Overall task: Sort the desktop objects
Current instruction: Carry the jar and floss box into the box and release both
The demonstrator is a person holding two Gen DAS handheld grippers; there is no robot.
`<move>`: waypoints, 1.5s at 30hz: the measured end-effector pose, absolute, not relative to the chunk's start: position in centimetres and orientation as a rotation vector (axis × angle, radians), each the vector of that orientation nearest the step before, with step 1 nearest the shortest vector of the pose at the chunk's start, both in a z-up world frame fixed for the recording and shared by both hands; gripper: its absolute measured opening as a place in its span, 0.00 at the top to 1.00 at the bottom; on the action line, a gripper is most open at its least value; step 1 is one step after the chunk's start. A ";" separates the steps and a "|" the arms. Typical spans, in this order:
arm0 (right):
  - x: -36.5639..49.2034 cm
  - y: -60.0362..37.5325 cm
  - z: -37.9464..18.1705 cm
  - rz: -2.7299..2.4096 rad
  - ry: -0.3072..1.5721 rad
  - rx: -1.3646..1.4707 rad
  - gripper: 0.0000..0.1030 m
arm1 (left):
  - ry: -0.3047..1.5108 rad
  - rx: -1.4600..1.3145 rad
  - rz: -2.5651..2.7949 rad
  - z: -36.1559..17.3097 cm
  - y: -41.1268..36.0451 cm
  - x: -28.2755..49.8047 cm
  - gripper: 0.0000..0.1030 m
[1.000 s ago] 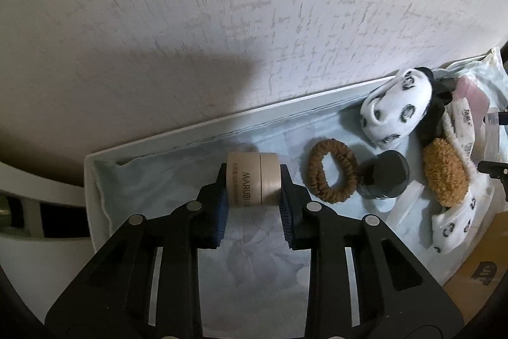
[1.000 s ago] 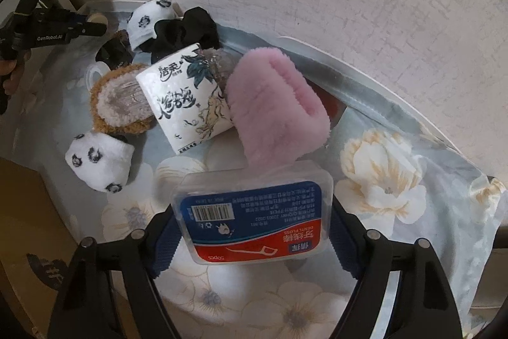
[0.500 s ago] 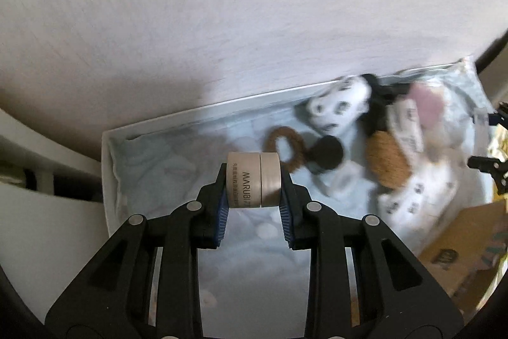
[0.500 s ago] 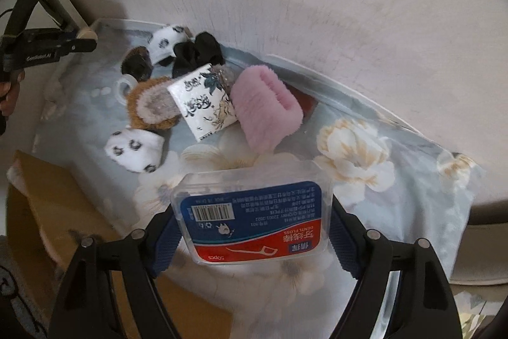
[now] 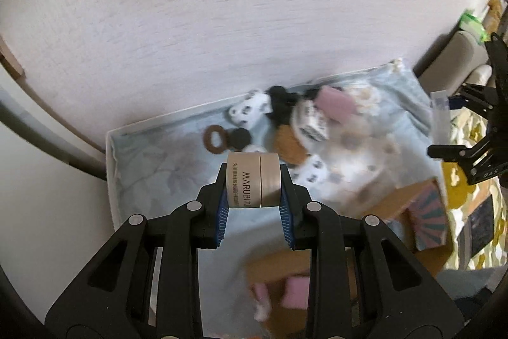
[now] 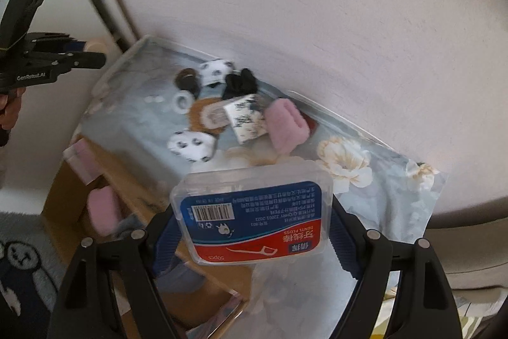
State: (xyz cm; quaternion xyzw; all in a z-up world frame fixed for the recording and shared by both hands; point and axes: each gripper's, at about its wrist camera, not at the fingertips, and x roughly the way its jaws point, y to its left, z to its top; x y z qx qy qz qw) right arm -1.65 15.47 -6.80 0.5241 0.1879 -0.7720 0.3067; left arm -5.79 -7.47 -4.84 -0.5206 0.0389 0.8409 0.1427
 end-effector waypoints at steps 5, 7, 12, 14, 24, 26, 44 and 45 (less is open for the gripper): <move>0.8 14.0 -6.2 -1.971 0.526 1.346 0.24 | 0.119 -1.495 2.370 -4.4 -5.3 -3.1 0.76; 2.1 13.2 -6.0 -1.939 0.532 1.312 0.24 | 0.139 -1.498 2.354 -4.6 -4.6 -2.2 0.76; 5.3 11.5 -6.8 -1.856 0.603 1.274 0.24 | 0.178 -1.551 2.286 -7.0 -2.5 0.6 0.76; 6.5 11.1 -7.5 -1.823 0.623 1.278 0.24 | 0.188 -1.580 2.251 -8.2 -1.8 2.0 0.76; 10.1 10.8 -11.9 -1.687 0.621 1.390 0.24 | 0.210 -1.719 2.143 -12.9 0.0 5.9 0.76; 10.4 10.8 -12.3 -1.675 0.610 1.403 0.24 | 0.215 -1.735 2.139 -13.3 0.2 6.2 0.76; 10.9 11.7 -13.5 -1.621 0.463 1.514 0.00 | 0.345 -1.737 2.188 -13.6 2.0 7.3 0.00; 10.8 11.7 -13.4 -1.628 0.465 1.513 0.00 | 0.354 -1.734 2.193 -13.5 2.1 7.2 0.00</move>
